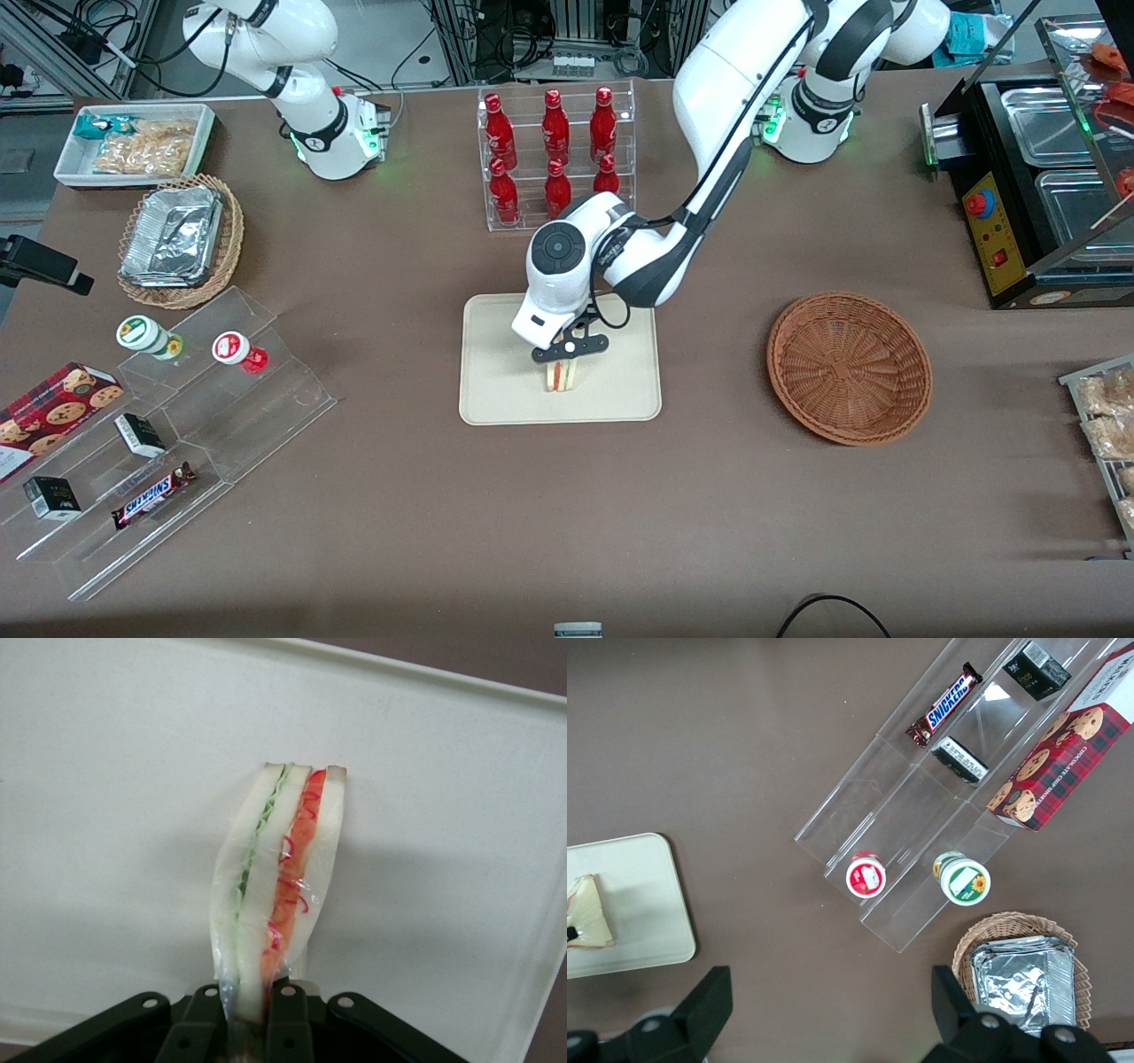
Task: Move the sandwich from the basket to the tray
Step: 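Lower the sandwich onto the tray and open the left gripper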
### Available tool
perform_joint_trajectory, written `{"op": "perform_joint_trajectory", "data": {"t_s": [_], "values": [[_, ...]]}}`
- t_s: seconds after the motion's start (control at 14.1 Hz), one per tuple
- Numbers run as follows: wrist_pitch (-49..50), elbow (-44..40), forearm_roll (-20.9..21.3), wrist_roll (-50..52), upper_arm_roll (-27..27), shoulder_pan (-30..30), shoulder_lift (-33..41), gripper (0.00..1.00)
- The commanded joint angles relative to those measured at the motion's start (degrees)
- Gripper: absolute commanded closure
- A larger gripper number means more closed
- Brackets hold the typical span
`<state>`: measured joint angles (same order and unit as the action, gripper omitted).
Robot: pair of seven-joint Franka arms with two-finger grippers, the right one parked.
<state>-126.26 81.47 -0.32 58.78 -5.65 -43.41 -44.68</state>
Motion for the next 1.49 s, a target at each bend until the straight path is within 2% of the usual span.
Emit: {"op": "perform_joint_trajectory", "data": {"t_s": [0.0, 0.07, 0.14, 0.5, 0.71, 0.85, 1.06, 1.27, 1.42], "values": [[-0.22, -1.57, -0.03, 1.60, 0.64, -0.89, -0.93, 0.53], [-0.13, -1.58, 0.31, 2.39, 0.73, -0.98, -0.85, 0.03], [-0.13, -1.58, 0.23, 2.83, 0.73, -0.98, -0.58, 0.00], [2.84, -1.58, 0.49, 4.15, 0.99, -0.54, 3.71, 0.00], [9.51, -1.75, 0.93, 3.81, 1.78, -0.27, 7.40, 0.00], [15.05, -1.58, 3.30, 2.40, 2.84, -0.27, 10.65, 0.00], [20.25, 0.70, 1.81, 2.75, 6.25, -0.10, 13.74, 0.00], [19.65, 6.23, 1.64, 1.79, 9.06, -0.01, 17.16, 0.00], [19.73, 9.66, -1.69, -4.33, 12.49, -0.01, 20.06, 0.00]]}}
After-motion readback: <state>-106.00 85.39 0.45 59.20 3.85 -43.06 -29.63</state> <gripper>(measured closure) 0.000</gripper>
